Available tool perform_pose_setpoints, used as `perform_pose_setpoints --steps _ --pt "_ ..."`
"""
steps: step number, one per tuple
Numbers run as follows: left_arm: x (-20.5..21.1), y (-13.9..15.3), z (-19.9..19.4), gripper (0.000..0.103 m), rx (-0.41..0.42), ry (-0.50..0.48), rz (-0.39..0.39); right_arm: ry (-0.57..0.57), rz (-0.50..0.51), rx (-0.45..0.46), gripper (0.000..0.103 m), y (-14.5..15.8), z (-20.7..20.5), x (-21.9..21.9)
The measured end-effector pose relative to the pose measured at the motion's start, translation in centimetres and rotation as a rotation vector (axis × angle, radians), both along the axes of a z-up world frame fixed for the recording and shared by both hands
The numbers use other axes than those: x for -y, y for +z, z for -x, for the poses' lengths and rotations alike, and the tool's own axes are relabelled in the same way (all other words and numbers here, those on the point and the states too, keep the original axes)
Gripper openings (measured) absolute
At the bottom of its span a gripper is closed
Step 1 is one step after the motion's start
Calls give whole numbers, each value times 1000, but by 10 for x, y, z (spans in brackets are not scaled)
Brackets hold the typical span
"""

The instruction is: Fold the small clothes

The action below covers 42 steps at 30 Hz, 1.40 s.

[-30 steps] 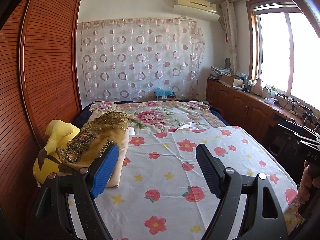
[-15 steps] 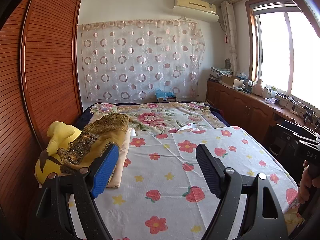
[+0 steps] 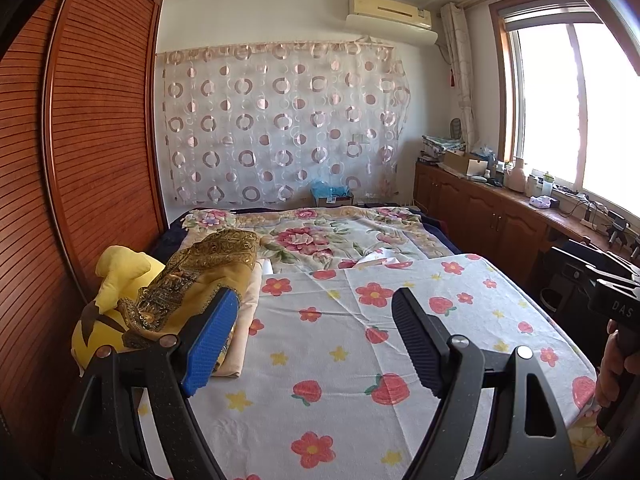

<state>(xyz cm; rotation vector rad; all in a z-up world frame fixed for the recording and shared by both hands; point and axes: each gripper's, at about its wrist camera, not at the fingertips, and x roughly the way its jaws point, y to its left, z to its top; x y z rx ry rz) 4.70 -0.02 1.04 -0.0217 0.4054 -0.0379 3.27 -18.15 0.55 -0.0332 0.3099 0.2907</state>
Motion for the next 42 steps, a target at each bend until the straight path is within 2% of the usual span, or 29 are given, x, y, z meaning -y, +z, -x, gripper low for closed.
perform_pose_setpoints --steps 42 --pt "0 -6 1 80 6 -1 -3 1 -2 4 74 -1 -2 3"
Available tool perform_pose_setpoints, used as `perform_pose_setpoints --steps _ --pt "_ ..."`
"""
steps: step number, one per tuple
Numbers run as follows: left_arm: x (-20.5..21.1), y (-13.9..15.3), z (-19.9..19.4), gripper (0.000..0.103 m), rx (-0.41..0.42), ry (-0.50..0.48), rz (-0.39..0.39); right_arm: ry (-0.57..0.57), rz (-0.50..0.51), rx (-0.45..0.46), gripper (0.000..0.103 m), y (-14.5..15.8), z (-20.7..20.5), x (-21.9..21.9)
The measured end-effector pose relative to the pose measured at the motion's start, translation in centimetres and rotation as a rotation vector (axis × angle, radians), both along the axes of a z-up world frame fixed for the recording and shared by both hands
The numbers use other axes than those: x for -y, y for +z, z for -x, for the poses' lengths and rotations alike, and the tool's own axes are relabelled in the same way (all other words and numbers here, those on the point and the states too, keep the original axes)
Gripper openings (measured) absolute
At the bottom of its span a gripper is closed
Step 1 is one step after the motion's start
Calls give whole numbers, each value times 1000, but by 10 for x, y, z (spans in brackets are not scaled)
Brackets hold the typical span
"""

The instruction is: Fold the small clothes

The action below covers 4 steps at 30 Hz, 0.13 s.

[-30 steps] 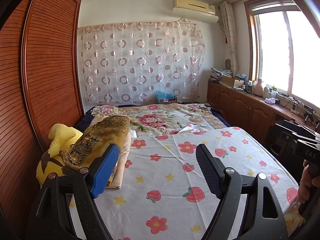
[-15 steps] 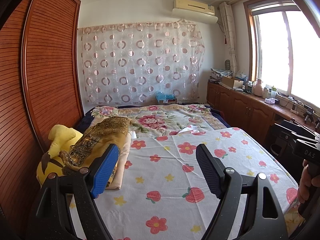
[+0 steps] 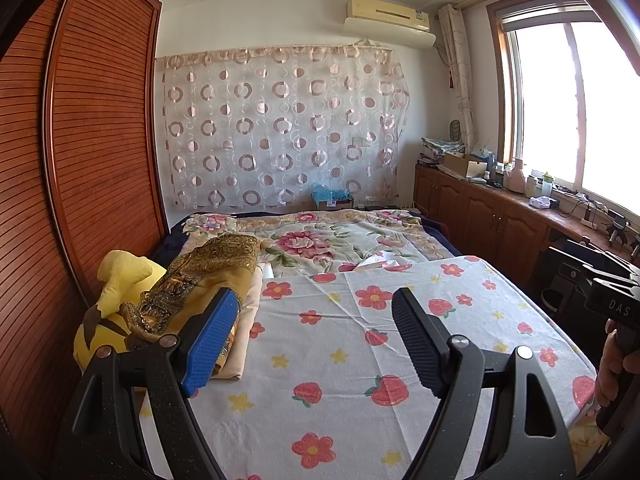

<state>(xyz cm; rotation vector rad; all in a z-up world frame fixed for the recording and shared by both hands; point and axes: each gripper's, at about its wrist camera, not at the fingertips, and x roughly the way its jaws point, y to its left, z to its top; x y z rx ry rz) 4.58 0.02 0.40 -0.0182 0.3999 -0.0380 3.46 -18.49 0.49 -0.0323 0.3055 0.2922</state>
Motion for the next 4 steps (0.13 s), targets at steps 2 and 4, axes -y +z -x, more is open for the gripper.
perform_pose_setpoints --steps 2,4 --pt "1 0 1 80 0 -1 0 -1 0 -1 73 0 0 0" --pt "0 -1 0 80 1 -1 -1 0 0 0 73 0 0 0"
